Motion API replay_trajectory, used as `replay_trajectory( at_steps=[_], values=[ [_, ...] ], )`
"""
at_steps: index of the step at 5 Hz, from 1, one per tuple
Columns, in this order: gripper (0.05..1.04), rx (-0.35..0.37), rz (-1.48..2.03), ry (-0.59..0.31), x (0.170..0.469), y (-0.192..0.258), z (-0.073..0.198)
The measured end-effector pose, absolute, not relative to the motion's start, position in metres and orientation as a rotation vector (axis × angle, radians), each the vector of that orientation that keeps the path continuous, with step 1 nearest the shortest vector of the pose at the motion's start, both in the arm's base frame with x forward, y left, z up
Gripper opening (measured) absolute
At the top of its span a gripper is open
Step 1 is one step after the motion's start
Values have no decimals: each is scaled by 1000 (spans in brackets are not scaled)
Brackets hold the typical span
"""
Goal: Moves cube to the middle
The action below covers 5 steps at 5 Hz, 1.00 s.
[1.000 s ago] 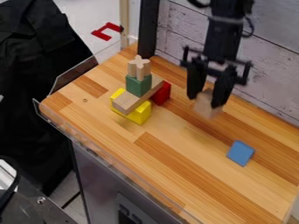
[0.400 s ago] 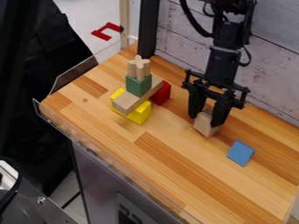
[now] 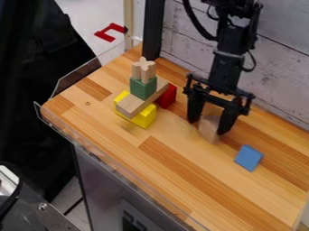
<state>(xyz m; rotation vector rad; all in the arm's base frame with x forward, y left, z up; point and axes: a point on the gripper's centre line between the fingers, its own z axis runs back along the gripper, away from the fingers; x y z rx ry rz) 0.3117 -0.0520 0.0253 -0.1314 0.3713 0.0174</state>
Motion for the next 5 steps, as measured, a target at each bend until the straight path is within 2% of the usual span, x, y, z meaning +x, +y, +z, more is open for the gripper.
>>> replay_trajectory(
  at_steps=[1, 3, 4, 5],
  values=[
    [1002, -120, 46, 242, 315, -49, 70],
    [1000, -53, 14, 142, 303, -48, 135],
    [1000, -30, -10, 125, 300, -49, 142],
    [1000, -11, 7, 148, 294, -44, 134]
  ],
)
